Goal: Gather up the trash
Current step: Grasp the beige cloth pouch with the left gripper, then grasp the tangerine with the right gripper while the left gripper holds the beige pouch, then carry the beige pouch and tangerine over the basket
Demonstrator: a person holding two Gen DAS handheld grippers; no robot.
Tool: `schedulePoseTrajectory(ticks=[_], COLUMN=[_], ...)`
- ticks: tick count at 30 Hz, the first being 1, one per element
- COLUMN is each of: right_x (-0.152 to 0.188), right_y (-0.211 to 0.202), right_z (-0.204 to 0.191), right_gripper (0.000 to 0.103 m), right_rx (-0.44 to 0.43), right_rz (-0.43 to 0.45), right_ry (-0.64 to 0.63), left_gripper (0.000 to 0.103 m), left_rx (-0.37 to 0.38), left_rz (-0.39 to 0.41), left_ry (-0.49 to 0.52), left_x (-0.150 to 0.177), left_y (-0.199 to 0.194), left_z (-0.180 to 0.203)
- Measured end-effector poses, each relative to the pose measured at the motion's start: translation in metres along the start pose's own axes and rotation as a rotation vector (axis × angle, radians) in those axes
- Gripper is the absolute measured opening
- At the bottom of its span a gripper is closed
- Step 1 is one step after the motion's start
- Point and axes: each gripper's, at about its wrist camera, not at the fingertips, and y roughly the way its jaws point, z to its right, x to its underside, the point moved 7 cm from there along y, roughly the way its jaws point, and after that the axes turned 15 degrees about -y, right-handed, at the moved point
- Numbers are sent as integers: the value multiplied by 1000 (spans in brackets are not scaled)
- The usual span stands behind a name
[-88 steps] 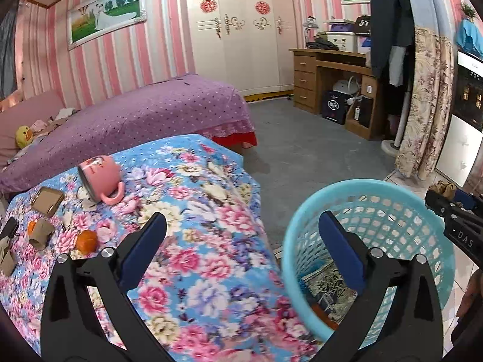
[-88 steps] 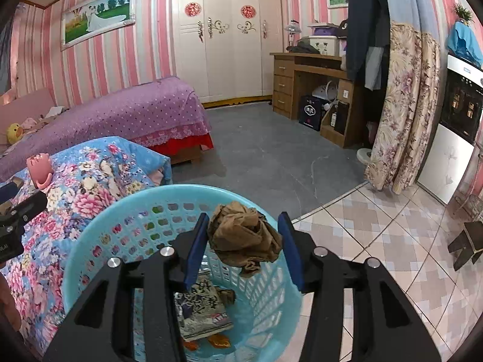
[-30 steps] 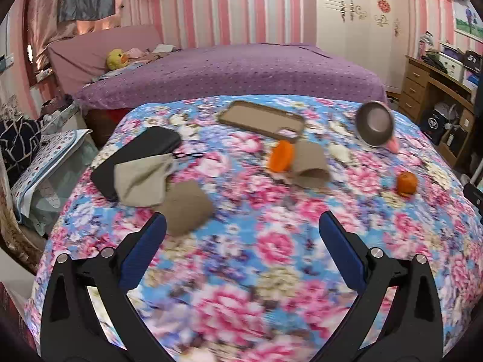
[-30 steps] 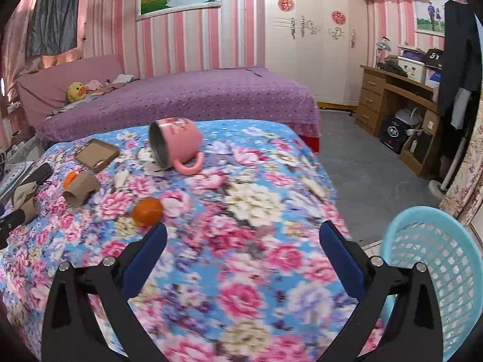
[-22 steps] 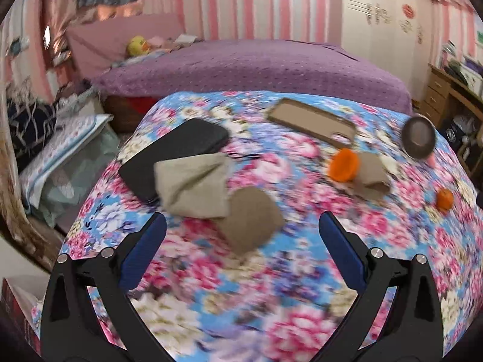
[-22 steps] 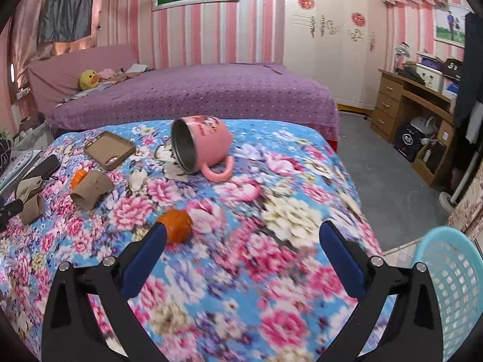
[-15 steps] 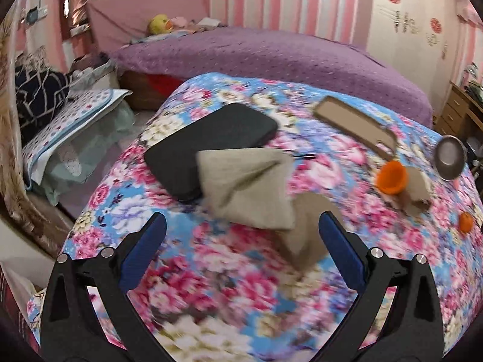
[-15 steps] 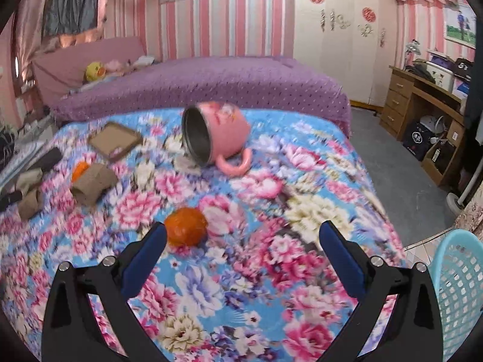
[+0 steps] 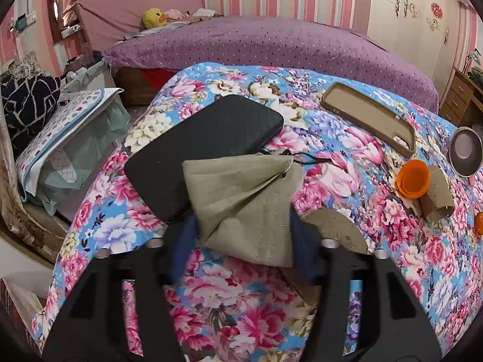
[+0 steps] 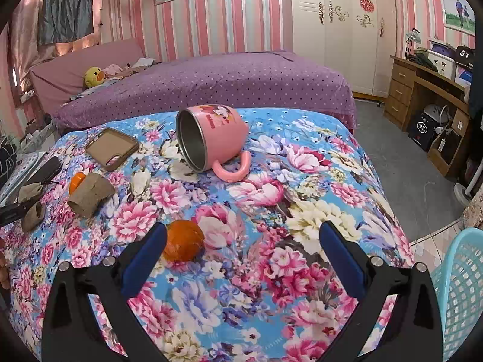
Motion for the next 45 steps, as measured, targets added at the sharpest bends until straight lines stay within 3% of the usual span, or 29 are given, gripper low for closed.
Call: schedulePoseTrajectory(ticks=[4,13,21,22,25,27,29,33,45], right_x=[0,-2,0,1,5,6,5,3,8], right_y=[2,3,20,23,31,31,28,20,-4], right_z=[-3,-23,-45,-47,-52,-53,-55,-57,-45], right_gripper=[98,98,98,96,60,54,38,33,33], right_rx=[-3,-25,-45,-59,-104,-116,-128,-136,-114], right_rz=[-7,-7,-87,-97,-131,-130,-116,-88,-33], right_ry=[-9,-63,-129,-132,-140,-143,-146,-159,-154], left_gripper=[29,25,26,26,26,26,26,26,26], left_rx=[-10,19,39,41,44,39,34,37,58], left_rz=[39,172,140,139,134,128,126,129,142], left_ry=[50,44,54,55,67,72,74,65,75], left_x=[0,-13,-5,-5,-1,2,4,6,21], left_y=[-7,-50,-50,-50,-50,-49,-50,-54,-72], left_z=[9,24,46,47,52,53,53,53,66])
